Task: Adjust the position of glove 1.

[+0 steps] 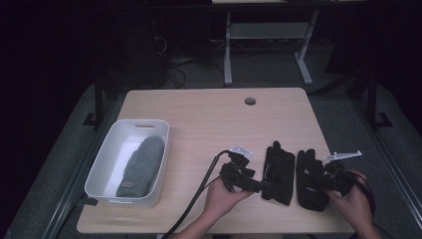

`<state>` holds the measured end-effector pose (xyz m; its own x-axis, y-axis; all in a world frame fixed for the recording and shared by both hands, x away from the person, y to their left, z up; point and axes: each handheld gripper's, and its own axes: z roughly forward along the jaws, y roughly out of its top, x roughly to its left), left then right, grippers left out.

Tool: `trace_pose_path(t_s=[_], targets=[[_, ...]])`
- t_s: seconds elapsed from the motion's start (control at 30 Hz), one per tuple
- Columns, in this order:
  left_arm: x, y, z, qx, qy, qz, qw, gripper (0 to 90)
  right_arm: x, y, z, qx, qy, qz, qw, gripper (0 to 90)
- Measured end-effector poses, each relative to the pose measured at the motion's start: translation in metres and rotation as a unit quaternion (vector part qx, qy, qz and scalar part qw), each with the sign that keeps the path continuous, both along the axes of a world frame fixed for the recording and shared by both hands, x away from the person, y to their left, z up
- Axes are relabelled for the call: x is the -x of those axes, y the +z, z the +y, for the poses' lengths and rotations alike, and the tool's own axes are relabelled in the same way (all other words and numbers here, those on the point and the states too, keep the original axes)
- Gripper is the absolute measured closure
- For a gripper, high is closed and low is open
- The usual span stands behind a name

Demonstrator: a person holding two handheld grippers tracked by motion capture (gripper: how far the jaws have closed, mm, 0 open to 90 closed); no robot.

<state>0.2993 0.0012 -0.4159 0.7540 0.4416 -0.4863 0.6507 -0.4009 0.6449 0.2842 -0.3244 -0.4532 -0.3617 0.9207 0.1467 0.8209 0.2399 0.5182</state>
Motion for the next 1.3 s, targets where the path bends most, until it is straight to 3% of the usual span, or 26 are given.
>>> trace_pose_path(t_s=[0.17, 0.33, 0.67, 0.8, 1.1, 1.3], targets=[[-0.001, 0.001, 0.003, 0.002, 0.004, -0.001, 1.0000, 21.0, 0.003, 0.008, -0.005, -0.022, -0.014, 0.002, 0.9997, 76.8], [0.000, 0.003, 0.006, 0.006, 0.006, -0.002, 1.0000, 20.9, 0.004, 0.024, -0.006, -0.038, -0.013, -0.016, 0.9990, 76.7], [-0.001, 0.008, 0.015, 0.007, 0.013, -0.005, 0.9999, 20.9, -0.006, 0.054, 0.020, -0.077, 0.006, -0.039, 0.9963, 76.1], [-0.002, 0.009, 0.019, 0.009, 0.016, -0.005, 0.9998, 20.9, -0.013, 0.057, 0.034, -0.090, 0.009, -0.042, 0.9950, 75.7], [-0.001, 0.010, 0.023, 0.006, 0.017, -0.005, 0.9998, 20.9, -0.029, 0.053, 0.057, -0.117, 0.003, -0.026, 0.9927, 74.7], [-0.002, 0.009, 0.024, 0.006, 0.017, -0.004, 0.9998, 20.9, -0.031, 0.045, 0.066, -0.109, -0.001, -0.024, 0.9937, 73.3]])
